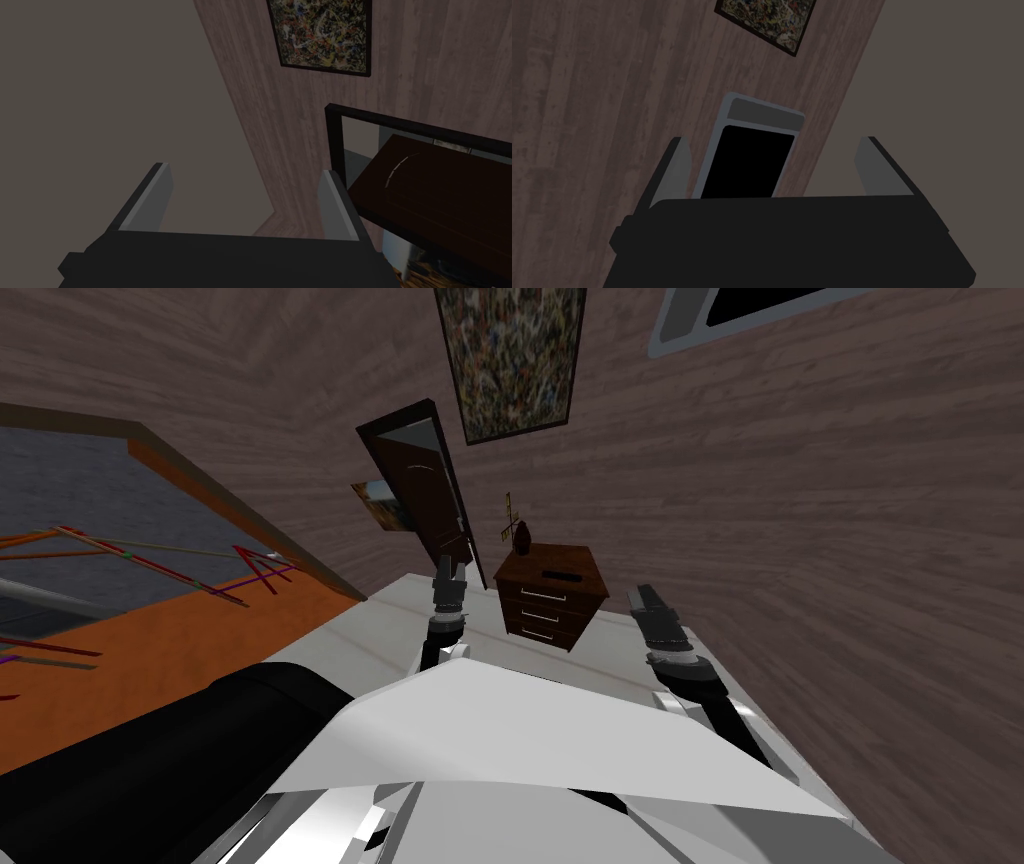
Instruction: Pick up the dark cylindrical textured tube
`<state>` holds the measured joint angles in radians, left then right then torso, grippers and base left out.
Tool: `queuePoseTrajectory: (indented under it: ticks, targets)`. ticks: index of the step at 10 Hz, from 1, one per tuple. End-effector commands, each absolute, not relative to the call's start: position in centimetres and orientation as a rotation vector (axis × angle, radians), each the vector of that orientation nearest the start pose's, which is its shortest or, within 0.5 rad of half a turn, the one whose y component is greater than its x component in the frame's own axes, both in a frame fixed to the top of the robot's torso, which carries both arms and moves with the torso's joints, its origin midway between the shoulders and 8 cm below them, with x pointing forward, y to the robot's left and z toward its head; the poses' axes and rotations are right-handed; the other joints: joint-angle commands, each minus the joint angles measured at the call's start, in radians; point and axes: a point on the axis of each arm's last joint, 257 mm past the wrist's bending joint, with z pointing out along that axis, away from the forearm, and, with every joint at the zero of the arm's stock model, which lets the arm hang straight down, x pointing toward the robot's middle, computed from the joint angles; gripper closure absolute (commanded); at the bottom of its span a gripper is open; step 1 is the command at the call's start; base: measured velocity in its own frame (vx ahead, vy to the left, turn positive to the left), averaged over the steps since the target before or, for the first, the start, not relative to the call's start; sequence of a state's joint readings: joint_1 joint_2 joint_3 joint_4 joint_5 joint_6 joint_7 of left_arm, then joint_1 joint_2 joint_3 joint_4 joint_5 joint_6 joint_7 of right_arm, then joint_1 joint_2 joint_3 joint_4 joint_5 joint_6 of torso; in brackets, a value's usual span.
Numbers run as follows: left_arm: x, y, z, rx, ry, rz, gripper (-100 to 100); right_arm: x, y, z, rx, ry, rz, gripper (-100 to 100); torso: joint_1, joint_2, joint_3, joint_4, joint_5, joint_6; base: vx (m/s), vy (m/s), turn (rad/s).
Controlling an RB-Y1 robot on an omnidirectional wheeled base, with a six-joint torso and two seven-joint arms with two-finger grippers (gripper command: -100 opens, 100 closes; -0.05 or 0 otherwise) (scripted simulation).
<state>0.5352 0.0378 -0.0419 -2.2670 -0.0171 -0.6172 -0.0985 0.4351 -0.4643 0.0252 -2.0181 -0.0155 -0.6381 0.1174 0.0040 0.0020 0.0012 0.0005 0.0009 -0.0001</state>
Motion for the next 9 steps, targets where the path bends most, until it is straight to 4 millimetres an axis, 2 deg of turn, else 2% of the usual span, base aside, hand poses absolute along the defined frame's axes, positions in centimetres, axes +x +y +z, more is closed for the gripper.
queuePoseTrajectory:
  ticks: [1, 4, 5, 6, 7, 8, 9]
  targets:
    - [32.6, 26.0, 2.8, -0.531, 0.624, -1.25, 0, 37.4, -25.7, -5.6, 0.269, 1.069, 1.167, -100, 0.0, 0.0, 0.0, 0.0, 0.0, 0.0, -0.029, 0.06, 0.041]
    - [32.6, 26.0, 2.8, -0.531, 0.624, -1.25, 0, 38.0, -26.0, -7.4, 0.156, 1.151, 1.089, -100, 0.001, 0.0, 0.0, 0.0, 0.0, 0.0, -0.033, 0.091, 0.07]
    - [32.6, 26.0, 2.8, -0.531, 0.624, -1.25, 0, 37.9, -26.0, -7.4, 0.139, 1.164, 1.084, -100, 0.002, 0.0, 0.0, 0.0, 0.0, 0.0, -0.02, 0.085, 0.039]
    - [32.6, 26.0, 2.8, -0.531, 0.625, -1.25, 0, 38.2, -26.2, -8.5, 0.089, 1.201, 1.044, -100, 0.001, -0.001, 0.0, 0.0, 0.0, 0.0, -0.007, 0.092, 0.099]
    - [32.6, 26.0, 2.8, -0.531, 0.624, -1.25, 0, 38.2, -26.3, -8.5, 0.072, 1.214, 1.04, -100, 0.002, -0.001, -0.001, 0.0, 0.0, 0.0, -0.001, 0.078, 0.046]
    - [32.6, 26.0, 2.8, -0.531, 0.625, -1.25, 0, 38.4, -26.6, -9.7, 0.022, 1.251, 0.999, -100, 0.001, -0.002, -0.001, 0.0, 0.0, 0.0, 0.0, 0.084, 0.096]
    - [32.6, 26.0, 2.8, -0.531, 0.625, -1.25, 0, 38.4, -26.6, -9.7, 0.004, 1.264, 0.993, -100, 0.001, -0.002, -0.001, 0.0, 0.0, 0.0, -0.003, 0.074, 0.052]
